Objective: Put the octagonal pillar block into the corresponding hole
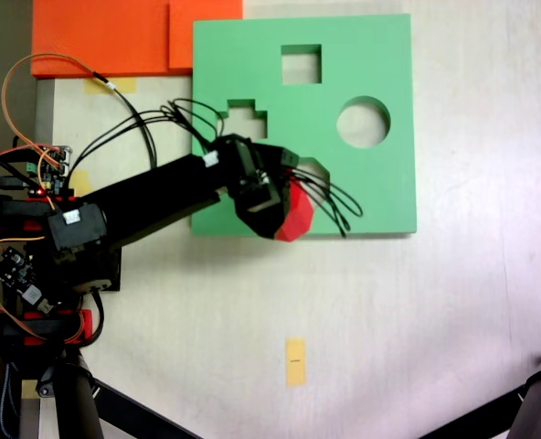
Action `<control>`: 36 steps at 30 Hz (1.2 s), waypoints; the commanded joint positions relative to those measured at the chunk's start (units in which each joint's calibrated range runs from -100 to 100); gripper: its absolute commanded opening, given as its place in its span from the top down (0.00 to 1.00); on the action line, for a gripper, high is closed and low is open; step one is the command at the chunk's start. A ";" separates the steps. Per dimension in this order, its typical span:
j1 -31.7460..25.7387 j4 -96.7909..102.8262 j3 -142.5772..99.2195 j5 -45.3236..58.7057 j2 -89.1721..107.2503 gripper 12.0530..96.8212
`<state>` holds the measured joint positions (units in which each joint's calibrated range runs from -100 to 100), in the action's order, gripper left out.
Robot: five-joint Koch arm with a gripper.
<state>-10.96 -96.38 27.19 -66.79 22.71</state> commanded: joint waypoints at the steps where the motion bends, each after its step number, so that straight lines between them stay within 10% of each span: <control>1: -1.12 -3.62 6.01 -0.73 -1.20 0.76; 36: -2.93 5.62 9.60 1.61 -14.89 0.76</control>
<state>-13.60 -94.32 31.70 -65.13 7.52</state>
